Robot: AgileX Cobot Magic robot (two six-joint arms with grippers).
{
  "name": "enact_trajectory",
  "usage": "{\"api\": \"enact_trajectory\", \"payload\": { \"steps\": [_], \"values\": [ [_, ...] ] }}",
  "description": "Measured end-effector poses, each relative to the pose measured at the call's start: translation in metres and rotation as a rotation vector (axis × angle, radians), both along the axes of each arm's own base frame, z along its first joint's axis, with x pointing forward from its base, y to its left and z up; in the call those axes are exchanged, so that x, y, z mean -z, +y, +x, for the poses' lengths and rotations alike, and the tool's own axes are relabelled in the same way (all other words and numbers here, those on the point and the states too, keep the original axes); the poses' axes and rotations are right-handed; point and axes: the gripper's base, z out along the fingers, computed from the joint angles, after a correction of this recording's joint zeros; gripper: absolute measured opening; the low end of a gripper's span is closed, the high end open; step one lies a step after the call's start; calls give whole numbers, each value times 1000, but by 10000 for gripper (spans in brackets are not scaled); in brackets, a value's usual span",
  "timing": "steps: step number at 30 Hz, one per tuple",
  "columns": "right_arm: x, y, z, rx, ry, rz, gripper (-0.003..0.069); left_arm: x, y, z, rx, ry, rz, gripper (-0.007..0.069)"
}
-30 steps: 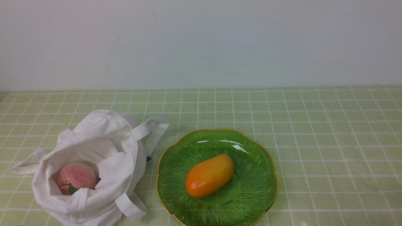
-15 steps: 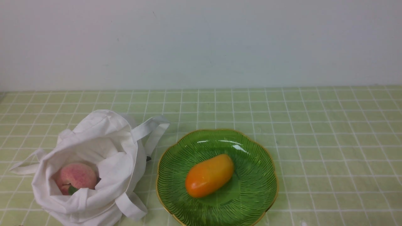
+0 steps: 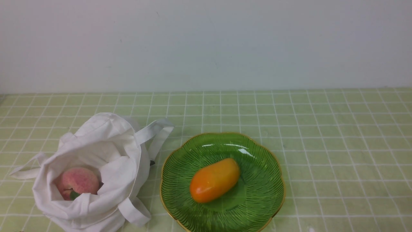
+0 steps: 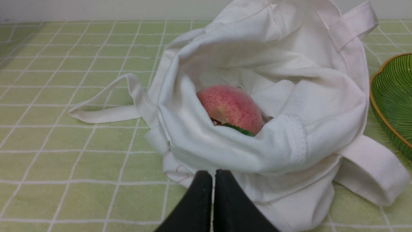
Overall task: Take the fruit out of the bag on the green coffee tablecloth and place them on the plate.
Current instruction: 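Reach into the cloth bag and grasp the peach with the left gripper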
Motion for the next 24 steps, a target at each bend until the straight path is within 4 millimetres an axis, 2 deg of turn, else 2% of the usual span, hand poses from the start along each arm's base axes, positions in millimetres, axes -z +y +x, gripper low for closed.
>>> {"api": "enact_trajectory", "payload": {
  "steps": [13, 17, 18, 19, 22, 24],
  "values": [
    [0, 0, 0, 0, 0, 0, -15, 0, 0, 0, 0, 0, 0, -8],
    [0, 0, 0, 0, 0, 0, -15, 0, -2, 0, -5, 1, -80, -8],
    [0, 0, 0, 0, 0, 0, -15, 0, -6, 0, -13, 5, -234, -8],
    [0, 0, 0, 0, 0, 0, -15, 0, -6, 0, -17, 6, -266, -8],
    [0, 0, 0, 0, 0, 0, -15, -2, -17, -1, -42, 40, -733, -8],
    [0, 0, 0, 0, 0, 0, -15, -4, -20, -1, -43, 52, -854, -8]
  ]
}}
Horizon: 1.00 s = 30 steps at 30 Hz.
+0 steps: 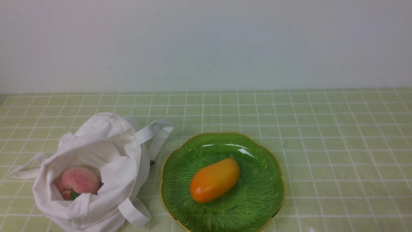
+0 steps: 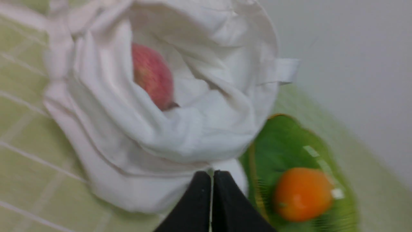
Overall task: Take the fruit out of the bag on the green coffee tablecloth and place them on the plate.
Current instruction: 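Reach into the cloth bag and grasp the peach with the left gripper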
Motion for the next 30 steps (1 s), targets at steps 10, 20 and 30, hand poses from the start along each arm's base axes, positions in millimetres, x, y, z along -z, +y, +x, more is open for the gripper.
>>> {"api": "enact_trajectory", "payload": {
  "steps": [10, 20, 30],
  "values": [
    [0, 0, 0, 0, 0, 0, -15, -7, -2, 1, 9, -60, -79, -8],
    [0, 0, 0, 0, 0, 0, -15, -67, -10, -2, 166, -56, 187, -8],
    [0, 0, 0, 0, 0, 0, -15, -115, 4, 54, 342, 493, 615, -8]
  ]
}}
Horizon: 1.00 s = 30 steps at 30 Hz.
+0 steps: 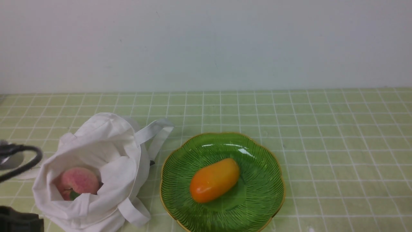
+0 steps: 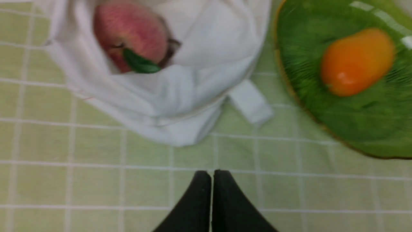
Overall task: Take the fruit out of the bag on the green coffee tablecloth and place them on the plate.
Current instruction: 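Reach into the cloth bag and grasp the peach with the left gripper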
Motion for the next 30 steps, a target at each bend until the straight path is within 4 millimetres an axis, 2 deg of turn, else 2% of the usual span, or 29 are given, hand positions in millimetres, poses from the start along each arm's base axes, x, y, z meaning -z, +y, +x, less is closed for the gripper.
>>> {"api": "enact_trajectory", "payload": {
  "steps": [3, 4, 6, 7, 9, 12, 14, 19, 20, 23, 27, 30],
  "values": [
    [0, 0, 0, 0, 0, 0, -15, -8, 7, 44, 3, 107, 104, -4],
    [0, 0, 0, 0, 0, 0, -15, -8, 7, 49, 3, 116, 106, -4],
    [0, 0, 0, 0, 0, 0, -15, -5, 6, 76, 9, 182, 108, 17],
    [0, 0, 0, 0, 0, 0, -15, -5, 6, 78, 9, 186, 108, 20],
    [0, 0, 0, 0, 0, 0, -15, 0, 5, 102, 14, 238, 105, 62],
    [0, 0, 0, 0, 0, 0, -15, 8, 3, 124, 23, 283, 108, 135],
    [0, 0, 0, 0, 0, 0, -15, 18, -1, 139, 46, 320, 118, 210],
    [0, 0, 0, 0, 0, 0, -15, 29, -13, 160, 116, 346, 143, 346],
    [0, 0, 0, 0, 0, 0, -15, 35, -19, 169, 153, 345, 167, 400],
    [0, 0, 0, 0, 0, 0, -15, 42, -24, 180, 213, 352, 241, 463],
    [0, 0, 0, 0, 0, 0, -15, 57, -17, 191, 256, 375, 384, 500],
    [0, 0, 0, 0, 0, 0, -15, 66, -16, 198, 268, 374, 416, 500]
  ]
}}
